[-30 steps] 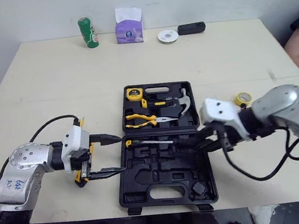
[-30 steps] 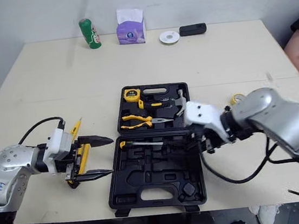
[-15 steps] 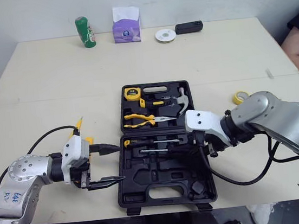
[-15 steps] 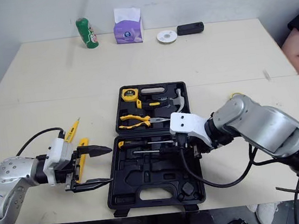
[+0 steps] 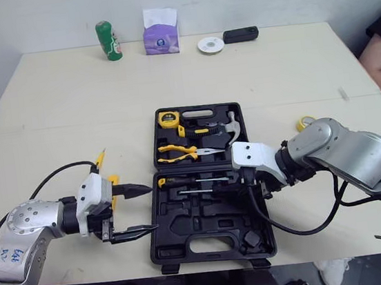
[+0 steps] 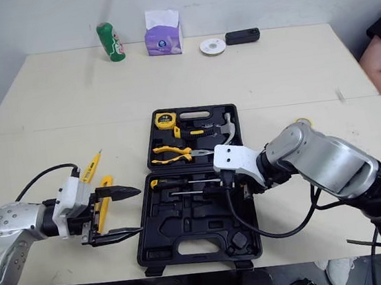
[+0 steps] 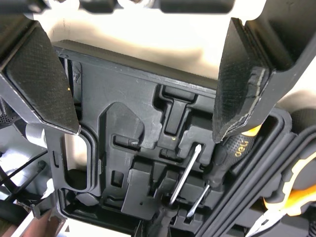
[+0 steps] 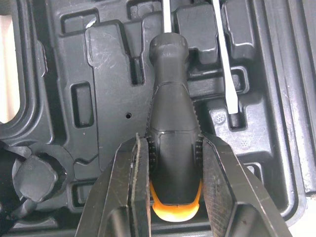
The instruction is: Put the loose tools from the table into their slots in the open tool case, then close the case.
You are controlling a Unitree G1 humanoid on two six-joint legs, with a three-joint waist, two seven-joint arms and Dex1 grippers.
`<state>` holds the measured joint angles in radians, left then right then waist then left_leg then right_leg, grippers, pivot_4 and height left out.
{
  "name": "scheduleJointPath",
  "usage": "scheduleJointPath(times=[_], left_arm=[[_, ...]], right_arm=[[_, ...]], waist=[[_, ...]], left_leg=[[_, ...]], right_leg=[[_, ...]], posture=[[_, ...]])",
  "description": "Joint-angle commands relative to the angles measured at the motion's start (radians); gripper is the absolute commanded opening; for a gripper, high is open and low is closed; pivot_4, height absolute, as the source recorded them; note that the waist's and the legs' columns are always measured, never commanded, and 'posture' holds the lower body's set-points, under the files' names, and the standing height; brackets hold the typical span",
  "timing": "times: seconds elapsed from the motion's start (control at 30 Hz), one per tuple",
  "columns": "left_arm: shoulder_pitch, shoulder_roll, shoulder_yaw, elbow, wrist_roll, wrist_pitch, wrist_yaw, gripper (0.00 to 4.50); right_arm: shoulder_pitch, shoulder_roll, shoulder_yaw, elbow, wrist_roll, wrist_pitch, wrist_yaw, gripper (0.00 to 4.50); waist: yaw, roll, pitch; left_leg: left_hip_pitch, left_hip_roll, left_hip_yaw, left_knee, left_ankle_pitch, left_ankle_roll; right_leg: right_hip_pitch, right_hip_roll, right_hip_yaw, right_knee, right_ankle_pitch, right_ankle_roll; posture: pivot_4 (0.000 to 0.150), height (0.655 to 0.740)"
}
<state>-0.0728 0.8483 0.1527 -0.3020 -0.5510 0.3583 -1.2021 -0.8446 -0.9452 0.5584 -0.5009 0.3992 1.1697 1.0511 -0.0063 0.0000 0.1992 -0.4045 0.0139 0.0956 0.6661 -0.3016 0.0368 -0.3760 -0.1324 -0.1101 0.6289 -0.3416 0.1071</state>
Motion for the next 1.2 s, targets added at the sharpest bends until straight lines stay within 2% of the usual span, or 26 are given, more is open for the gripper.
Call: scheduleJointPath(times=[0.03,0.47,0.5,0.53,0.63,0.67,1.0,1.2], left_arm=[[0.003,0.006,0.027,-0.031,-0.016,-0.007,0.006,4.5],[0.021,0.005,0.029,-0.039,-0.01,-0.012,0.019,4.5],[0.025,0.005,0.029,-0.04,-0.01,-0.013,0.02,4.5],[0.027,0.006,0.03,-0.042,-0.011,-0.013,0.021,4.5],[0.034,0.005,0.033,-0.043,-0.01,-0.018,0.022,4.5],[0.036,0.004,0.033,-0.042,-0.01,-0.021,0.022,4.5],[0.043,0.0,0.031,-0.045,-0.015,-0.025,0.032,4.5],[0.038,-0.007,0.033,-0.044,-0.019,-0.026,0.043,4.5]], right_arm=[[-0.009,-0.012,0.005,-0.002,-0.023,-0.022,0.011,0.98],[-0.011,0.019,0.023,0.016,-0.062,-0.058,0.01,0.98],[-0.012,0.022,0.019,0.017,-0.061,-0.058,0.01,2.02],[-0.014,0.021,0.02,0.016,-0.061,-0.06,0.016,2.29],[-0.018,0.017,0.018,0.011,-0.062,-0.08,0.038,4.01],[-0.02,0.014,0.019,0.008,-0.062,-0.085,0.048,4.26],[-0.049,-0.006,-0.009,0.022,-0.075,-0.109,0.088,4.26],[-0.042,-0.062,-0.105,0.025,-0.016,-0.156,0.174,4.26]], waist=[[0.0,0.0,0.0],[-0.001,0.0,0.0],[-0.002,0.0,0.0],[-0.002,0.0,0.0],[-0.003,-0.001,-0.001],[-0.004,-0.001,-0.001],[-0.01,-0.001,-0.001],[-0.013,-0.001,-0.001]], left_leg=[[0.0,0.0,0.0,0.0,0.0,0.0],[0.0,0.0,0.0,0.0,0.0,0.0],[0.0,0.0,0.0,0.0,0.0,0.0],[0.0,0.0,0.0,0.0,0.0,0.0],[0.0,0.0,0.0,0.001,0.0,0.0],[0.0,0.0,0.0,0.001,0.0,0.0],[0.0,0.0,0.0,0.001,0.0,0.0],[0.0,0.0,0.0,0.001,0.0,0.0]], right_leg=[[0.0,0.0,0.0,0.0,0.0,0.0],[0.0,0.0,0.0,0.0,0.0,0.0],[0.0,0.0,0.0,0.0,0.0,0.0],[0.0,0.0,0.0,0.0,0.0,0.0],[0.0,0.0,0.0,0.001,0.0,0.0],[0.0,0.0,0.0,0.001,0.0,0.0],[0.0,0.0,0.0,0.001,0.0,0.0],[0.0,0.0,0.0,0.001,0.0,0.0]], posture=[[0.15,0.74],[0.15,0.74],[0.15,0.74],[0.15,0.74],[0.15,0.74],[0.15,0.74],[0.15,0.74],[0.15,0.74]])
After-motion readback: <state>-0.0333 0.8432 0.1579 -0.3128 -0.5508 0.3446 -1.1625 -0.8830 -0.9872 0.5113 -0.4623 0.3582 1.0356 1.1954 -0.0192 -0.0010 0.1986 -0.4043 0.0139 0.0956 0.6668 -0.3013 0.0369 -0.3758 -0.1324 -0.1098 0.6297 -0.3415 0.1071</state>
